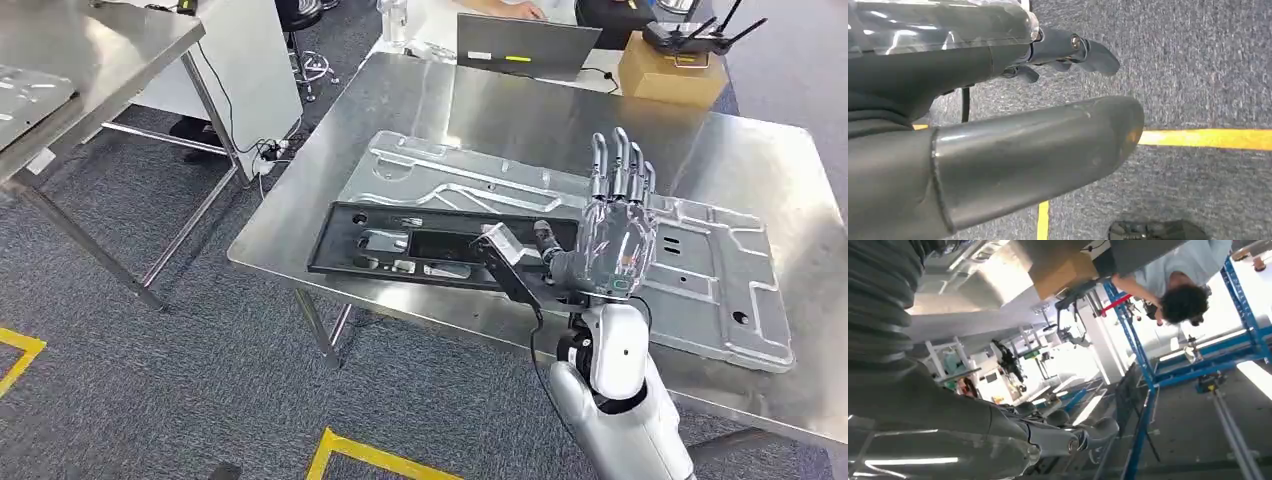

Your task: Take the parts from the cabinet and place them on the table.

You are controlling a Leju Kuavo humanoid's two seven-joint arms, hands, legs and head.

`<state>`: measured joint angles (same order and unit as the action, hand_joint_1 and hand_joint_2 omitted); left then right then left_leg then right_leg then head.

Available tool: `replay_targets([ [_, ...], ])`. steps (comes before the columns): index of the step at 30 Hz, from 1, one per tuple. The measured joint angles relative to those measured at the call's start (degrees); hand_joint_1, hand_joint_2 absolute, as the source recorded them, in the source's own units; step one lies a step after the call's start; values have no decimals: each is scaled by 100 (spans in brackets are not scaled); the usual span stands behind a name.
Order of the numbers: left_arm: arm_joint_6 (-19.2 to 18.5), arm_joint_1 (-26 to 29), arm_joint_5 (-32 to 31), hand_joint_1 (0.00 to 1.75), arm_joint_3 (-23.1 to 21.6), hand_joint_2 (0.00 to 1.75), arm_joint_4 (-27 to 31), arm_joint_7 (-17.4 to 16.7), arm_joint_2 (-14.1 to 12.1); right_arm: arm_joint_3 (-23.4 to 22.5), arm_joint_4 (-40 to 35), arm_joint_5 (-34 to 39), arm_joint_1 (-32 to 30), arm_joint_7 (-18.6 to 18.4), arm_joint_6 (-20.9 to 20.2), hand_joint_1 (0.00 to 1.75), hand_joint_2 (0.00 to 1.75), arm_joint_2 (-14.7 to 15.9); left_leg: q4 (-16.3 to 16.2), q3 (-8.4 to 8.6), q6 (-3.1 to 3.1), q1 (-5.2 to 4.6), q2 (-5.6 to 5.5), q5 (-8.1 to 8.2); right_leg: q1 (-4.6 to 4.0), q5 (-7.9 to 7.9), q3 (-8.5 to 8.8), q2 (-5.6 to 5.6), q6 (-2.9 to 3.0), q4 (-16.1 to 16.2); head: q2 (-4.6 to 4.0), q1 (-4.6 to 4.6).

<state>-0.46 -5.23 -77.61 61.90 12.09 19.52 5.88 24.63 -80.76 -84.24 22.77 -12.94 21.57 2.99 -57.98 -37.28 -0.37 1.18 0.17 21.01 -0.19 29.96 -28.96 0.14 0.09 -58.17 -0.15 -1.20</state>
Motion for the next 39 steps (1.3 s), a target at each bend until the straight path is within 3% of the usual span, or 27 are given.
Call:
replay_targets([
  [1,0,17,0,0,2,0,0,-2,-2,0,-13,0,-20,2,4,0,175,-9,21,-20,-53,-31,-11,-39,42,-87,-27,-13,64,62,0,0],
  [2,0,11,4,0,4,0,0,-4,0,0,-17,0,-24,11,24,0,175,-28,-65,-67,-59,4,-18,120,65,-162,-72,-50,103,87,0,-2],
  [3,-2,13,4,0,4,0,-2,-7,4,0,-28,0,-39,17,26,0,175,-54,-284,-163,-63,-1,-16,445,69,-223,-148,-43,177,89,0,9],
  [5,-2,9,7,0,4,0,-2,-13,2,0,-57,0,-106,35,39,0,175,-85,-1128,-385,-98,9,-15,1121,50,-338,-310,-46,203,78,0,9],
  [6,-2,9,9,0,4,0,-2,-13,0,0,-57,0,-147,41,52,0,175,-96,-1523,-461,-115,7,-16,1289,38,-397,-389,-52,205,70,0,9],
  [7,-2,11,13,0,7,0,-2,-15,-4,0,-57,0,-193,52,63,0,175,-101,-1787,-463,-125,7,-16,1281,30,-457,-484,-54,201,55,0,9],
  [8,-2,11,13,0,7,0,-2,-18,-2,2,-59,0,-228,52,74,0,175,-105,-1770,-351,-119,7,-15,1129,25,-505,-568,-57,195,34,0,9],
  [10,-2,8,13,0,7,0,-2,-20,-4,0,-77,0,-263,52,94,0,175,-118,-1109,201,-78,6,-15,757,22,-588,-737,-56,172,-33,0,9],
  [11,-2,-3,13,0,7,0,-2,-20,-4,0,-107,0,-269,52,101,0,175,-125,-577,606,-36,-3,-20,732,20,-624,-805,-53,154,-74,0,9],
  [12,-2,-23,13,0,7,0,-2,-20,-15,0,-144,0,-277,52,107,0,175,-138,-45,961,14,-40,-21,957,-2,-653,-853,-52,123,-118,0,9],
  [13,0,-22,13,0,7,0,-2,-17,-15,0,-153,0,-279,52,116,0,175,-138,66,1019,29,-55,-25,969,8,-691,-858,-58,90,-123,0,0],
  [16,0,-15,15,0,7,0,-2,-20,-15,4,-153,0,-297,57,120,0,175,-146,97,924,134,-84,-27,857,20,-834,-857,-63,-25,-66,0,4],
  [17,0,-9,13,0,9,0,-2,-20,-13,4,-153,0,-306,55,118,0,175,-144,150,881,197,-27,25,756,42,-736,-887,-39,-61,-121,0,6],
  [19,-2,-17,13,0,9,0,-2,-22,-11,4,-153,0,-314,57,125,0,175,-144,150,738,290,-29,34,623,52,-45,-1063,-19,-110,-606,0,2],
  [20,0,-15,15,0,9,0,-2,-26,-11,4,-153,0,-322,57,131,0,175,-144,143,650,295,-29,39,555,66,274,-1166,-20,-138,-1011,0,0],
  [21,0,-12,15,0,9,0,-2,-28,-11,4,-153,-8,-349,57,166,0,175,-144,137,557,289,-31,39,486,77,483,-1249,-20,-162,-1415,0,2],
  [22,4,-9,17,0,13,0,-2,-28,-11,4,-155,-26,-399,55,228,0,175,-144,128,456,280,-31,40,421,89,512,-1279,-20,-183,-1731,0,0],
  [24,11,-2,20,0,33,0,-2,-31,-11,4,-184,-61,-524,55,330,0,175,-146,85,269,249,-24,40,310,119,114,-995,-23,-202,-1621,0,2],
  [26,13,-4,24,0,63,0,-2,-33,-7,4,-240,-85,-588,55,415,0,175,-148,13,123,205,-20,35,241,138,-162,-336,-24,-185,-758,0,0],
  [28,20,-3,44,0,77,0,-2,-33,-2,4,-312,-81,-665,55,506,0,175,-171,-66,39,133,-41,26,179,88,152,168,-5,-115,86,0,9],
  [31,37,8,50,0,107,0,-2,-33,-2,4,-374,75,-892,74,645,0,175,-197,-1,39,1,-38,26,28,47,56,77,-9,-3,38,0,4],
  [32,39,22,55,0,109,0,-2,-35,-2,4,-387,175,-980,125,678,0,175,-214,-22,7,-29,-16,18,50,113,-31,34,-23,66,95,0,4],
  [34,44,39,77,0,114,0,-2,-57,0,2,-435,501,-1201,290,802,0,175,-289,-444,-157,-70,2,17,715,91,-162,-118,-49,180,94,0,7],
  [36,59,40,124,0,133,0,-2,-63,-4,-17,-479,890,-1497,482,920,0,175,-343,-1315,-359,-118,8,15,1349,63,-303,-299,-57,193,82,0,7],
  [37,63,40,140,0,146,0,-2,-66,-4,-37,-483,1072,-1640,565,961,0,175,-365,-1666,-398,-132,9,16,1425,52,-365,-394,-65,196,72,0,7],
  [38,74,43,177,0,161,0,-2,-66,-4,-74,-489,1431,-1798,753,1012,0,175,-393,-1826,-353,-135,9,16,1313,44,-424,-487,-67,188,56,0,7],
  [39,92,49,199,0,186,0,-2,-66,-2,-138,-492,1905,-2009,974,1047,0,175,-439,-1743,-168,-126,9,17,1055,37,-483,-594,-80,177,28,0,7],
])
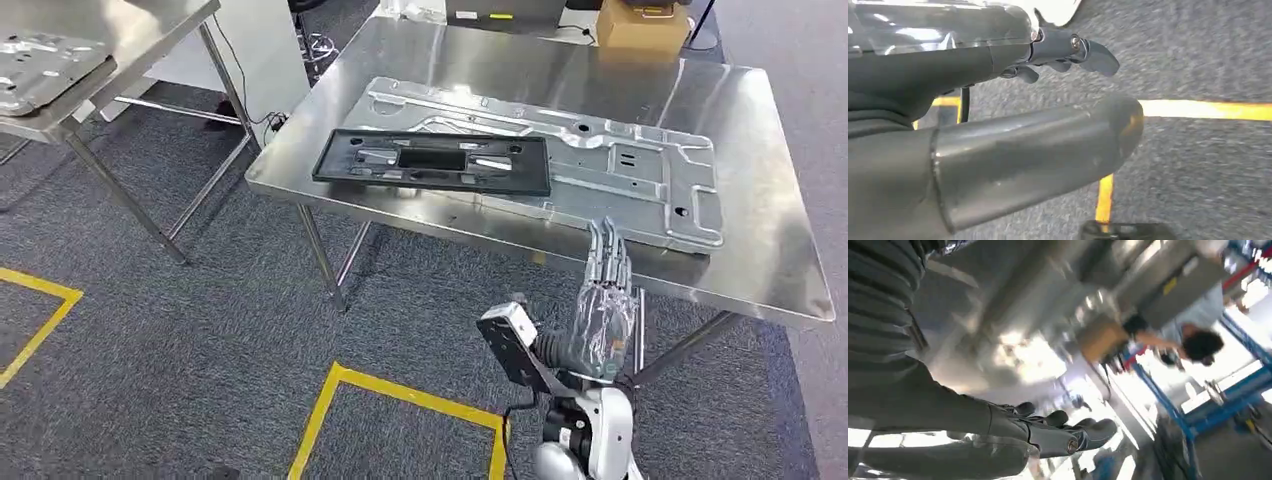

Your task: Take the parts from the cabinet and place them on the table.

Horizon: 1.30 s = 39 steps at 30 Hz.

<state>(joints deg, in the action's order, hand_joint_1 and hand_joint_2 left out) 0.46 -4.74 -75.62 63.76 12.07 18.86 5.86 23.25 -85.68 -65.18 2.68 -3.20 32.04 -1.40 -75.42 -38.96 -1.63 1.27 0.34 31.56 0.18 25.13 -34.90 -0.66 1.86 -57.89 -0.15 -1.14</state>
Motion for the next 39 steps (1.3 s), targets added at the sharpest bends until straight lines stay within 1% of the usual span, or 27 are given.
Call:
replay_targets([
  [1,11,1,29,0,28,0,0,0,0,-48,-2,306,-158,142,9,0,175,-31,254,241,14,-1,-1,-204,-2,-33,-83,-2,-13,-25,0,0],
  [2,28,1,55,0,66,0,0,0,0,-118,-2,756,-329,371,20,0,175,-74,737,629,43,-3,-4,-314,-4,-69,-185,2,-32,-63,0,0],
  [3,44,-2,72,0,79,0,0,0,-4,-181,4,1117,-481,570,35,0,175,-120,1264,1040,86,-5,-20,-186,-1,-103,-232,5,-58,-111,0,2],
  [4,55,-10,94,0,96,0,2,2,-4,-256,18,1458,-638,747,48,0,175,-175,1795,1397,110,-53,-25,40,-35,-122,-279,9,-89,-155,0,4],
  [5,72,-17,122,0,118,0,0,2,-4,-332,55,1775,-786,940,35,0,175,-214,1957,1420,171,-58,-20,149,-37,-157,-283,-12,-132,-163,0,-4],
  [6,85,-5,162,0,155,0,0,4,0,-420,151,2115,-929,1156,-20,0,0,-258,1944,1401,213,-76,-20,122,-24,-216,-276,-17,-168,-136,0,-4],
  [7,103,9,175,0,207,0,0,2,2,-503,263,2395,-1048,1342,-75,0,0,-310,1942,1388,256,-87,-21,93,-8,-265,-266,-19,-204,-111,0,-2],
  [8,129,32,203,0,236,0,0,2,7,-628,455,2730,-1169,1634,-185,0,0,-371,1992,1380,325,-46,-20,6,-34,-298,-282,-13,-249,-100,0,-5],
  [13,129,33,203,0,236,0,0,2,7,-630,458,2734,-1183,1637,-186,0,0,-372,1997,1375,330,-37,-11,-6,-29,-290,-287,-9,-250,-108,0,-4],
  [15,164,41,245,0,302,0,0,0,28,-969,961,3324,-1333,2190,-523,0,0,-479,2005,1291,415,-29,22,-89,5,43,-388,41,-292,-366,0,-9],
  [16,212,53,286,0,400,0,0,-15,37,-1692,2126,3902,-1369,3063,-990,0,0,-616,1994,1139,439,-39,28,-188,32,724,-756,48,-352,-1427,0,-7],
  [17,232,80,297,0,496,0,0,-33,44,-2440,3360,3926,-1303,3806,-1049,0,0,-725,1938,1020,417,-49,19,-266,58,768,-618,47,-373,-1620,0,-5],
  [19,232,94,299,0,511,0,0,-33,54,-2750,3813,3926,-1254,3894,-1043,0,0,-763,1873,965,400,-49,13,-271,55,383,55,47,-331,-663,0,-7],
  [20,232,88,302,0,529,0,0,-33,63,-2890,4047,3875,-1191,3889,-1047,0,0,-800,1836,949,380,-49,27,-262,49,329,364,47,-284,-130,0,-7],
  [21,234,78,304,0,535,0,0,-35,79,-2997,4226,3775,-1134,3821,-1062,0,0,-833,1815,915,336,-89,38,-258,4,388,392,52,-260,-60,0,-7],
  [24,260,46,328,0,566,0,0,-48,85,-3449,4838,3414,-1010,3395,-992,0,0,-903,1826,906,243,-71,38,-292,-16,357,360,52,-196,-64,0,-4],
  [25,269,46,332,0,592,0,0,-50,94,-3605,5160,3296,-927,3189,-915,0,0,-903,1829,908,196,-84,28,-296,19,320,372,43,-138,-4,0,-2],
  [26,273,50,341,0,625,0,0,-50,98,-3758,5505,3220,-868,2970,-861,0,0,-900,1743,880,179,-51,11,-211,43,278,389,-16,-87,47,0,-7],
  [27,282,51,341,0,632,0,0,-52,103,-3900,5769,3156,-833,2752,-835,0,0,-889,1520,770,168,-55,8,-16,45,258,374,-30,-35,63,0,2],
  [30,321,55,345,0,653,0,0,-48,94,-4210,6457,3017,-725,1838,-1106,0,0,-841,251,197,107,-45,2,623,29,245,308,-120,-12,50,0,2],
  [31,323,64,345,0,667,0,0,-46,94,-4264,6628,2986,-706,1587,-1211,0,0,-837,38,108,95,-44,3,638,26,244,291,-155,-13,33,0,4],
  [32,325,75,345,0,675,0,0,-46,96,-4318,6777,2978,-683,1401,-1306,0,0,-839,152,179,93,-39,6,503,26,245,282,-191,-13,16,0,2],
  [34,332,77,345,0,682,0,0,-46,94,-4386,6976,2947,-621,1062,-1490,0,0,-839,1013,624,107,-33,49,28,27,256,279,-259,-29,-21,0,4],
  [35,337,66,343,0,682,0,0,-46,92,-4415,7054,2929,-592,947,-1545,0,0,-839,1533,900,127,-35,166,-187,26,268,279,-297,-47,-49,0,2],
  [36,337,41,343,0,684,0,0,-46,92,-4441,7123,2916,-569,873,-1574,0,0,-839,1794,997,171,-81,423,-107,-15,289,275,-331,-82,-82,0,4],
  [37,339,31,343,0,684,0,0,-46,94,-4454,7191,2916,-553,836,-1578,0,0,-839,1796,973,217,-96,306,-159,-26,289,270,-358,-111,-93,0,-4],
  [39,339,49,341,0,688,0,0,-46,94,-4478,7276,2914,-502,812,-1578,0,0,-839,1786,945,254,-100,216,-178,-18,268,288,-434,-158,-76,0,-2],
])
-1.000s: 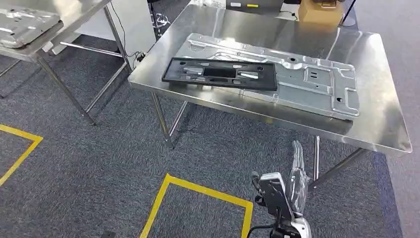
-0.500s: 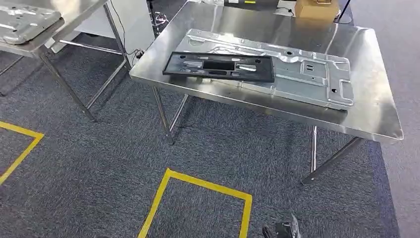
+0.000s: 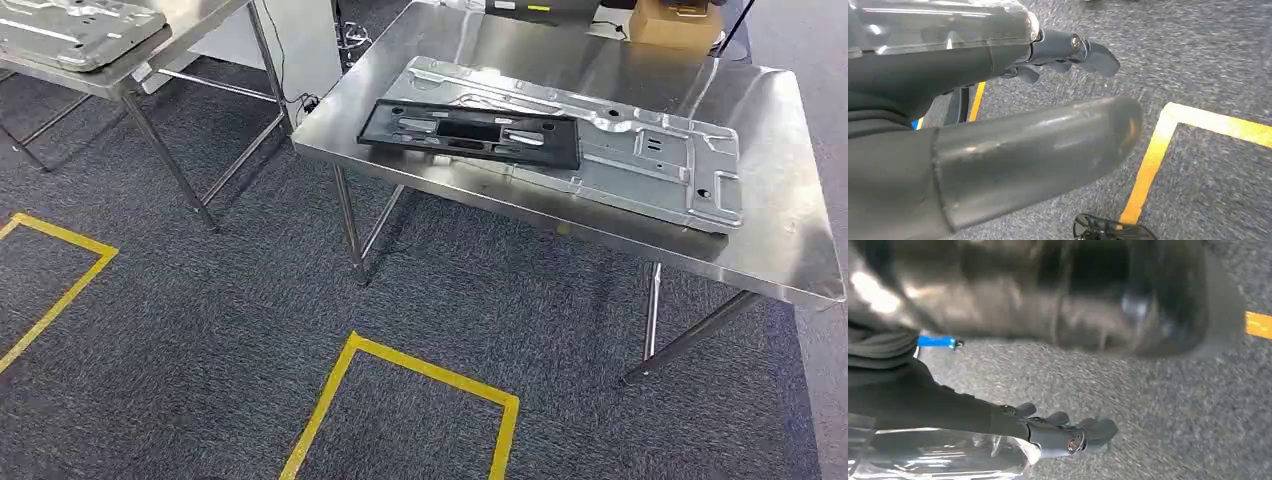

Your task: Take the parts from the cabinet and place them on the table.

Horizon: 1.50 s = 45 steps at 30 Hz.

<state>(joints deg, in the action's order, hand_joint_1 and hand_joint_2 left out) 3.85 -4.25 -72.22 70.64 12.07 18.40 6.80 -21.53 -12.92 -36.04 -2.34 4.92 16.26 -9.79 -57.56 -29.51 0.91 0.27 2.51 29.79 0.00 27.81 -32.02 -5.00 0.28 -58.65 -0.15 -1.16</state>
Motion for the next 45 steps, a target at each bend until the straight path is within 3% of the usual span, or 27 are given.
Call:
replay_targets([
  [2,0,5,0,0,26,0,0,0,6,-13,50,0,33,-26,0,0,0,0,67,10,105,50,-97,-95,20,45,-5,44,-91,-28,0,2],
  [3,0,-5,2,0,33,0,0,0,11,-22,81,2,40,-28,0,0,0,0,68,-14,136,50,-135,-116,28,222,-68,278,-120,-194,0,-2],
  [5,0,-17,0,0,44,0,0,0,11,-44,131,0,43,-39,0,0,0,0,63,-75,192,43,-229,-159,44,756,-413,451,-144,-1028,0,0],
  [7,0,-8,0,0,59,0,0,0,11,-50,173,0,42,-50,-19,0,0,0,46,-122,194,35,-354,-181,43,988,-701,467,-149,-1723,0,0],
  [8,2,3,0,0,72,0,0,0,11,-53,182,0,41,-77,-55,0,0,0,39,-128,189,35,-431,-184,43,886,-672,472,-144,-1702,0,0],
  [10,9,10,-4,0,85,0,0,-11,13,-61,193,-7,47,-228,-188,0,0,0,15,-120,185,35,-588,-184,45,403,-258,516,-109,-930,0,0],
  [11,11,-2,-9,0,85,0,0,-22,20,-61,199,-31,56,-328,-258,0,0,0,-4,-119,174,36,-670,-180,45,140,18,633,-77,-367,0,0],
  [12,13,-4,-11,0,87,0,0,-24,31,-64,215,-48,56,-405,-313,0,0,2,-12,-140,162,43,-724,-177,53,171,163,925,-28,-83,0,0],
  [13,15,-30,-11,0,87,0,0,-35,39,-70,234,-59,44,-470,-359,0,0,2,-64,-169,105,17,-775,-181,64,163,168,998,-22,10,0,0],
  [16,22,5,-11,0,92,0,0,-74,39,-83,247,-81,129,-663,-540,0,0,-2,-10,-251,-27,67,-955,-246,31,161,154,829,5,4,0,0],
  [17,22,5,-11,0,92,0,0,-87,37,-88,252,-81,128,-717,-614,0,0,-24,-29,-258,-60,41,-1006,-228,130,117,185,730,57,106,0,0],
  [19,11,-6,-9,0,92,0,0,-116,46,-98,260,-88,126,-800,-715,0,0,-37,-455,-466,-88,35,-491,98,92,90,197,571,132,145,0,29],
  [20,9,-22,0,0,92,0,0,-118,35,-98,263,-101,125,-833,-748,0,0,-41,-935,-694,-122,44,-359,355,75,93,177,478,136,141,0,31],
  [22,-11,-26,50,0,96,0,0,-114,33,-101,267,-146,125,-889,-798,0,0,-48,-1691,-1030,-165,51,-296,644,57,97,158,306,140,129,0,31],
  [23,-17,-9,66,0,103,0,0,-111,31,-101,267,-186,133,-914,-807,0,0,-59,-1755,-1042,-176,53,-283,599,56,98,154,224,139,123,0,31],
  [24,-26,7,90,0,114,0,0,-103,24,-101,267,-230,144,-942,-811,0,0,-76,-1545,-917,-179,58,-271,435,56,103,153,157,133,115,0,31],
  [26,-35,20,125,0,133,0,0,-92,0,-96,265,-298,176,-986,-813,0,0,-140,-503,-334,-159,59,-124,-60,56,124,166,24,109,94,0,31],
  [27,-33,10,125,0,138,0,0,-83,-9,-90,265,-330,199,-1010,-813,0,0,-166,-2,-77,-135,40,144,-106,38,139,178,-40,86,80,0,31],
  [32,-26,63,146,0,216,0,2,-55,-11,-68,265,-405,291,-1078,-885,0,0,-229,73,-106,28,17,-102,-168,-6,160,222,-212,-52,78,0,29],
  [34,-35,65,151,0,234,0,2,-31,-9,-61,267,-409,298,-1123,-918,0,0,-229,89,-109,115,40,-189,-222,44,481,83,312,-102,-277,0,26],
  [36,-61,41,151,0,236,0,0,2,-7,-53,267,-409,287,-1167,-927,0,0,-227,86,-155,150,29,-317,-246,51,973,-342,464,-107,-1217,0,26],
  [37,-74,43,149,0,236,0,2,7,-9,-53,267,-407,282,-1180,-940,0,0,-227,78,-171,155,24,-384,-250,51,1078,-501,476,-108,-1550,0,26],
  [39,-79,65,138,0,238,0,2,15,-9,-50,267,-409,282,-1180,-971,0,0,-227,54,-177,152,23,-546,-251,54,862,-499,485,-98,-1526,0,26],
  [41,-83,67,124,0,238,0,2,24,-9,-48,267,-413,287,-1180,-990,0,0,-227,15,-167,142,23,-721,-245,69,318,-90,577,-59,-651,0,26],
  [42,-83,60,120,0,238,0,2,35,-7,-46,267,-426,286,-1176,-992,0,0,-227,-2,-174,128,25,-796,-236,72,106,121,789,-27,-174,0,26],
  [43,-85,48,116,0,238,0,0,42,4,-44,274,-435,276,-1174,-994,0,0,-225,-25,-217,91,10,-839,-233,82,212,170,1076,-6,-65,0,26],
  [45,-83,44,107,0,238,0,0,55,4,-35,274,-472,304,-1167,-990,0,0,-229,-42,-292,-1,54,-998,-264,52,190,158,971,-4,-7,0,26],
])
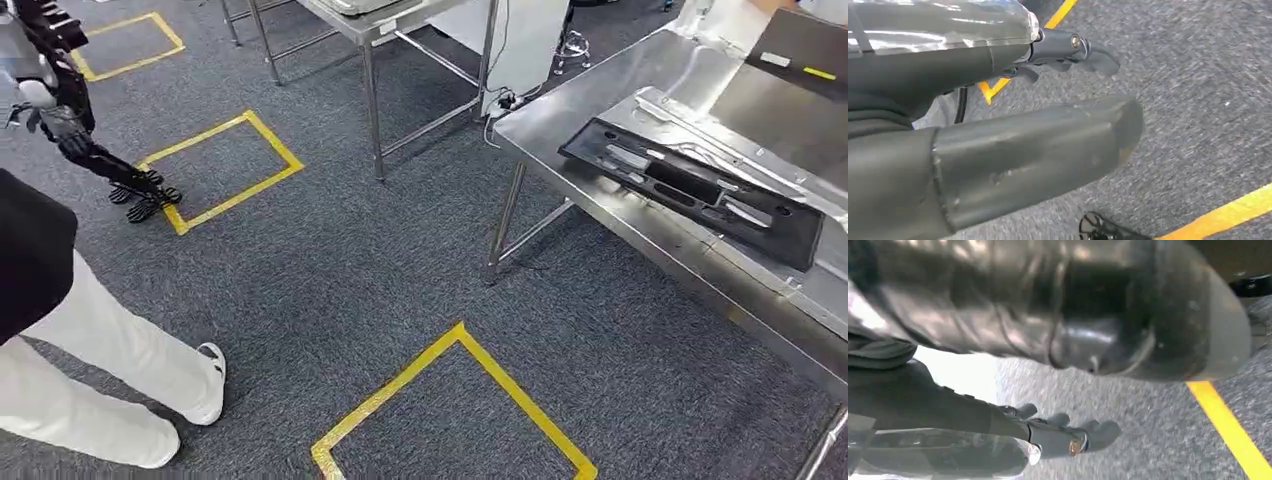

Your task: Take the parts from the cabinet and place them on the table.

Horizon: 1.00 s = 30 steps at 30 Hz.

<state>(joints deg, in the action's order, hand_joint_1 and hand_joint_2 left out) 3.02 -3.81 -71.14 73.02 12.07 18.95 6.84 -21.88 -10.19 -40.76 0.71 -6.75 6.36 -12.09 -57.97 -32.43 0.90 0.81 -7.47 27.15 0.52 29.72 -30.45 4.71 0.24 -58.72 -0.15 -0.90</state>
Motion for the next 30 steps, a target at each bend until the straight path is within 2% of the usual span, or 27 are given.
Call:
replay_targets([
  [1,2,25,-4,0,0,0,0,7,0,0,0,-17,16,0,0,0,0,2,22,-8,-47,24,-72,-24,-17,-3,4,-55,12,-1,0,0],
  [2,4,49,-7,0,0,0,0,11,0,0,0,-37,18,-2,0,0,0,0,46,-43,-100,-1,-148,-42,11,-30,30,-138,52,59,0,0],
  [3,4,56,-9,0,0,0,0,11,2,0,0,-44,22,0,0,0,0,-11,-17,-36,-95,13,73,7,55,-69,59,-246,95,121,0,0],
  [4,4,50,-9,0,0,0,0,13,9,2,0,-44,22,0,0,0,0,-18,-200,-122,-101,-27,408,146,46,-74,70,-305,139,148,0,7],
  [5,7,23,-9,0,0,0,0,15,9,2,0,-44,17,4,0,0,0,-17,-553,-305,-121,-22,574,357,33,-73,66,-399,160,149,0,9],
  [7,7,-8,-9,0,0,0,2,28,2,2,0,-46,-3,7,2,0,0,-17,-1480,-751,-169,0,685,773,12,-60,56,-617,172,145,0,7],
  [8,7,-5,-11,0,0,0,0,28,2,2,0,-48,-3,4,2,0,0,-17,-1741,-872,-188,7,707,821,8,-56,52,-707,172,141,0,9],
  [9,7,18,-11,0,0,0,0,26,4,2,0,-52,1,2,2,0,0,-17,-1701,-837,-198,17,719,727,8,-51,56,-783,168,140,0,9],
  [11,7,48,-15,0,2,0,2,26,2,2,0,-57,12,-4,2,0,0,-17,-902,-397,-193,28,788,278,8,-27,75,-919,140,129,0,9],
  [12,7,40,-17,0,2,0,2,26,0,2,0,-57,13,-4,2,0,0,-20,-324,-71,-171,26,931,44,8,-6,99,-990,118,120,0,9],
  [13,7,17,-17,0,2,0,0,24,0,4,0,-57,11,-7,0,0,0,-20,31,109,-157,-20,1254,94,-14,13,117,-1055,88,118,0,9],
  [14,7,-5,-22,0,2,0,2,24,0,4,0,-57,12,-7,0,0,0,-20,53,114,-98,-49,1164,56,-50,38,114,-1110,47,98,0,-2],
  [17,18,49,-53,0,2,0,2,4,0,4,0,-46,33,-9,-33,0,0,-17,46,52,-41,-72,1000,51,-53,33,164,-1254,-11,123,0,2],
  [18,37,46,-77,0,2,0,0,2,2,2,-4,-26,34,-9,-39,0,0,-17,102,124,11,-39,932,13,-54,66,170,-1281,-52,116,0,2],
  [19,64,49,-114,0,2,0,0,0,9,0,-4,-9,33,-9,-66,0,0,-13,127,112,46,-20,877,-9,-12,189,138,-963,-91,-17,0,0],
  [20,83,35,-120,0,0,0,0,0,15,-2,-4,5,31,-2,-90,0,0,-9,127,94,84,-18,826,-14,-11,404,3,-736,-89,-312,0,-4],
  [21,96,13,-129,0,-2,0,0,0,20,-2,-4,11,17,-2,-116,0,0,7,125,83,111,-22,765,-26,-6,635,-196,-616,-90,-733,0,-7],
  [22,109,-7,-133,0,-7,0,0,0,26,-4,-2,22,1,-2,-131,0,0,28,125,73,118,-31,695,-28,-7,833,-418,-545,-89,-1194,0,-4],
  [23,116,-15,-140,0,-7,0,2,0,26,-4,-2,33,-12,-2,-136,0,0,44,116,67,121,-37,611,-30,-10,906,-578,-518,-86,-1500,0,-4],
  [24,120,-15,-157,0,-9,0,0,0,26,-4,-2,48,-31,-2,-153,0,0,61,107,68,122,-40,523,-31,-11,835,-629,-502,-81,-1573,0,-4],
  [25,127,-11,-168,0,-9,0,0,0,26,-7,-2,50,-43,-2,-177,0,0,81,93,71,121,-40,436,-30,-11,628,-561,-486,-64,-1382,0,-4],
  [27,157,-14,-170,0,-11,0,0,-2,44,-7,-2,53,-53,-2,-229,0,0,122,61,80,105,-39,269,-18,-6,64,-177,-383,-20,-488,0,-4],
  [28,177,-15,-170,0,-15,0,0,-4,55,-9,-2,55,-60,0,-247,0,0,142,45,62,91,-26,205,-9,7,-40,-33,-124,7,-104,0,-4],
  [29,192,-44,-175,0,-15,0,0,-13,72,-11,2,55,-80,-2,-291,0,0,177,-19,12,58,-65,145,0,31,-5,-10,98,5,3,0,-2],
  [30,214,-49,-179,0,-15,0,0,-39,72,-11,2,55,-69,4,-343,0,0,186,2,-23,18,-27,77,-26,6,-3,-28,24,3,-31,0,-4],
])
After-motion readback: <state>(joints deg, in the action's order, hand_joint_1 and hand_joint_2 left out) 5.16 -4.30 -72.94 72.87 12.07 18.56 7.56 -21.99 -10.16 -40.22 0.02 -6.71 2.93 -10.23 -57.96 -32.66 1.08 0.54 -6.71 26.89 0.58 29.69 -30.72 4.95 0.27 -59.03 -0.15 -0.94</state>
